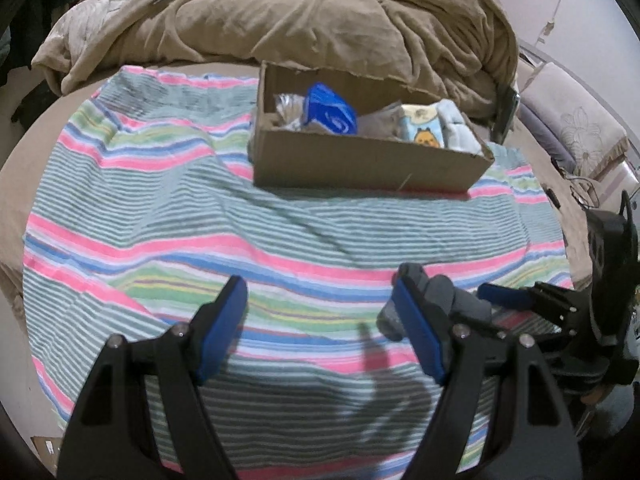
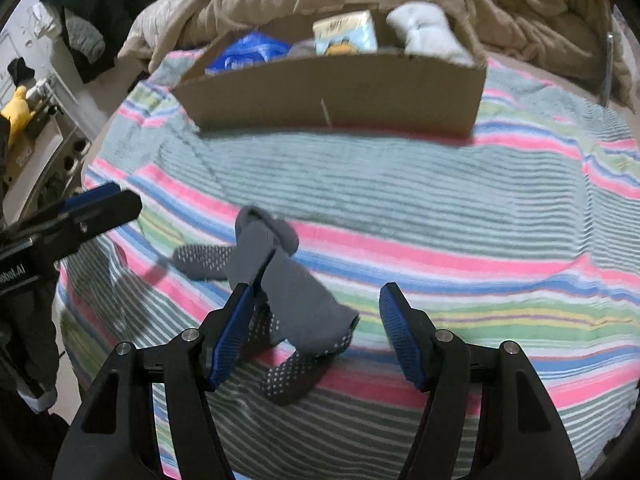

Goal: Organize objects
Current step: 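Lower the right tool onto the grey dotted glove and close on it, then lift the grey dotted glove with the right tool and carry it over the box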

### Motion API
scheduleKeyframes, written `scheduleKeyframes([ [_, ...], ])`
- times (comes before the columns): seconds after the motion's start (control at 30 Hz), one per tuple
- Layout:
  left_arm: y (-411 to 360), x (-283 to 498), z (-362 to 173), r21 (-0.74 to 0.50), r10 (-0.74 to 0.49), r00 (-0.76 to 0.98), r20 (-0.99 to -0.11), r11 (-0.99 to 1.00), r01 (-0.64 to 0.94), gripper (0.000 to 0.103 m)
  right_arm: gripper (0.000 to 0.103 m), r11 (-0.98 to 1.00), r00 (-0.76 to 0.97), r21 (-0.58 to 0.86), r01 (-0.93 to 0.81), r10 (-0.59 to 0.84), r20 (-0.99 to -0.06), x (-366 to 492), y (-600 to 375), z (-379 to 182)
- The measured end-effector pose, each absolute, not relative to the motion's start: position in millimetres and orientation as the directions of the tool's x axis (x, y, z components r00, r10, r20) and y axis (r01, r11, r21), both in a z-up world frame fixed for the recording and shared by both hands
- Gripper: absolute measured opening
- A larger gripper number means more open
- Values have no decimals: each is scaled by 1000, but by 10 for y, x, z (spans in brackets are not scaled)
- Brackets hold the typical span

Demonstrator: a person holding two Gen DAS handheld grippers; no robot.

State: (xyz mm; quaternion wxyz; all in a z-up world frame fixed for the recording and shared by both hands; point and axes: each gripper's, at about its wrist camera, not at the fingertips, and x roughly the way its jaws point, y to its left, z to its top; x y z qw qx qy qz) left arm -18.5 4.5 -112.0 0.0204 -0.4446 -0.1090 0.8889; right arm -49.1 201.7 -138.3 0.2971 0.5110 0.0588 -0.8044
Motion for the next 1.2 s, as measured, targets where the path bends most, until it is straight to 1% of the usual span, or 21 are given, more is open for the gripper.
scheduleKeyframes([
  [0.03, 53, -191, -1134, -213, 136, -601, -788, -975, 58, 77, 67, -817, -300, 203, 539, -412, -860, -484, 2010, -1407],
  [0.07, 68, -197, -1150, -213, 139, -596, -791, -976, 55, 77, 64, -818, -299, 200, 540, -409, -862, -482, 2010, -1423],
  [0.1, 74, -201, -1156, -213, 141, -594, -792, -976, 52, 77, 57, -819, -300, 198, 538, -406, -863, -484, 2014, -1430],
  [0.13, 83, -208, -1165, -213, 143, -592, -793, -976, 50, 77, 54, -823, -303, 201, 532, -407, -862, -493, 2029, -1434],
  [0.2, 92, -209, -1179, -214, 143, -591, -794, -976, 51, 77, 37, -824, -301, 214, 525, -415, -858, -507, 2061, -1443],
  [0.27, 84, -211, -1190, -214, 142, -590, -795, -975, 54, 77, 33, -821, -303, 211, 530, -416, -858, -504, 2070, -1444],
  [0.3, 81, -217, -1189, -214, 142, -589, -795, -975, 55, 77, 29, -819, -303, 212, 533, -419, -856, -499, 2071, -1438],
  [0.4, 57, -215, -1176, -214, 137, -591, -795, -975, 61, 77, 24, -808, -311, 203, 553, -427, -849, -478, 2060, -1392],
  [0.5, 40, -218, -1163, -212, 134, -595, -793, -975, 64, 77, 22, -794, -330, 198, 575, -446, -832, -448, 2060, -1299],
  [0.77, 25, -229, -1025, -231, 144, -616, -774, -971, 63, 77, 22, -779, -366, 222, 587, -500, -785, -489, 2069, -1033],
  [1.2, -71, -332, -866, -230, 131, -648, -750, -971, 70, 77, 22, -777, -434, 191, 600, -516, -738, -691, 2002, -652],
])
